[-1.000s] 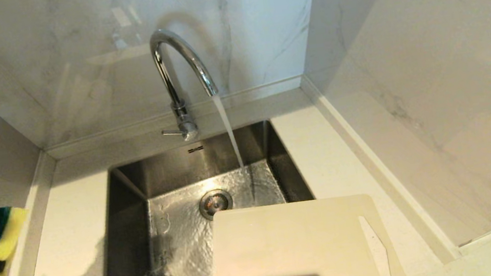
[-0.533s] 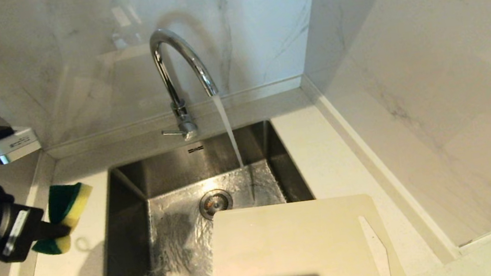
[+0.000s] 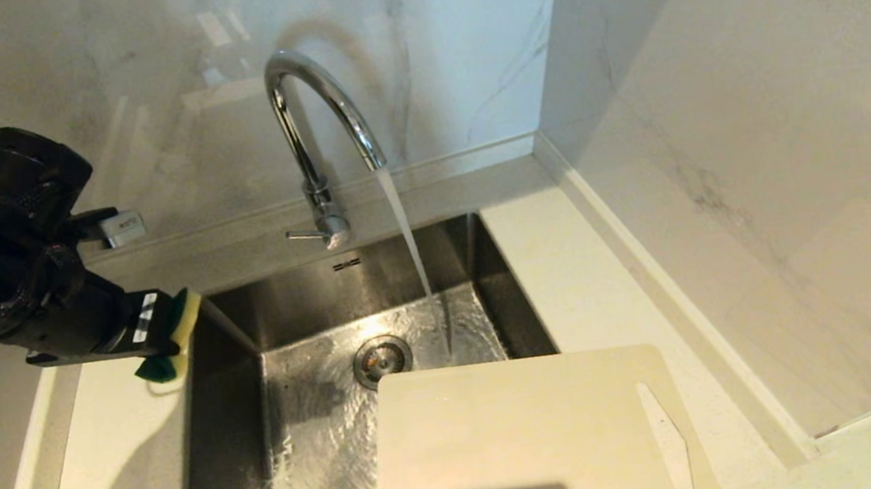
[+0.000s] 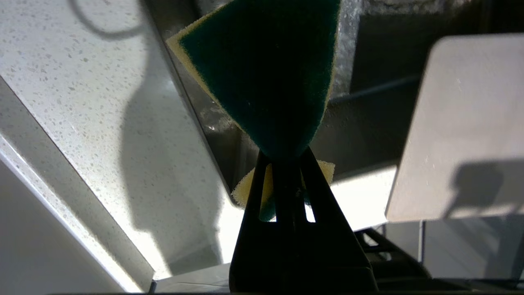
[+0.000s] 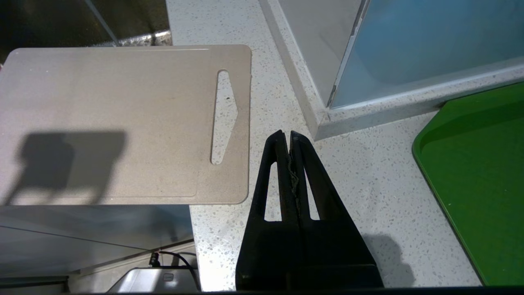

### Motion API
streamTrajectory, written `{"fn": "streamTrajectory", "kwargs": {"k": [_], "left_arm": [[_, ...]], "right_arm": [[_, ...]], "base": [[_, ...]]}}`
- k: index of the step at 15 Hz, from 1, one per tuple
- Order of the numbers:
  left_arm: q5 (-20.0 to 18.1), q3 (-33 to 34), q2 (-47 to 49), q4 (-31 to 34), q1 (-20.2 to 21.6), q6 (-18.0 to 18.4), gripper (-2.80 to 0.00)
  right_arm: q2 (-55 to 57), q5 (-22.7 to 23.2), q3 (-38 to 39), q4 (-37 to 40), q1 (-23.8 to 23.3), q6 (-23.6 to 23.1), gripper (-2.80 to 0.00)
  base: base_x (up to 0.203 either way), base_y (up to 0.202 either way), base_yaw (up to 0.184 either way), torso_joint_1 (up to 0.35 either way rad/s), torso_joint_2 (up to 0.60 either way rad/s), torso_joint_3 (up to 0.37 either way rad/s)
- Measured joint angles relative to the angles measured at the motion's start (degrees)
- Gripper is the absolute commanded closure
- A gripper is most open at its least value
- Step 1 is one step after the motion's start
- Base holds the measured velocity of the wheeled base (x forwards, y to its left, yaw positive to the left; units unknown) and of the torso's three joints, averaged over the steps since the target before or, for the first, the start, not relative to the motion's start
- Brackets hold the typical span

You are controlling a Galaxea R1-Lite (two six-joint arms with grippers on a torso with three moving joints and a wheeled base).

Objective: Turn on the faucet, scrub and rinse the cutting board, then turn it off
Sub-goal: Put down the cleaning cloth

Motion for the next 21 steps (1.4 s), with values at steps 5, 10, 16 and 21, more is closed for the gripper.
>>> {"fn": "streamTrajectory", "kwargs": {"k": [5,10,16,21], "left_arm": [[-0.67,-3.60,5.65,0.20,8.10,0.12,0.00],[-0.67,-1.65,8.17,0.24,15.91,0.44,0.00],[-0.72,-0.95,11.66,-0.17,22.18,3.97,0.00],[-0.91,-1.74,14.47,-1.22,23.51,6.67,0.00]], "right_arm": [[0.00,0.00,0.00,-0.01,0.00,-0.02,0.00],[0.00,0.00,0.00,-0.01,0.00,0.00,0.00],[0.00,0.00,0.00,-0.01,0.00,0.00,0.00],[0.00,-0.02,0.00,-0.01,0.00,0.00,0.00]], "base": [[0.000,0.000,0.000,0.000,0.00,0.000],[0.000,0.000,0.000,0.000,0.00,0.000],[0.000,0.000,0.000,0.000,0.00,0.000],[0.000,0.000,0.000,0.000,0.00,0.000]]}}
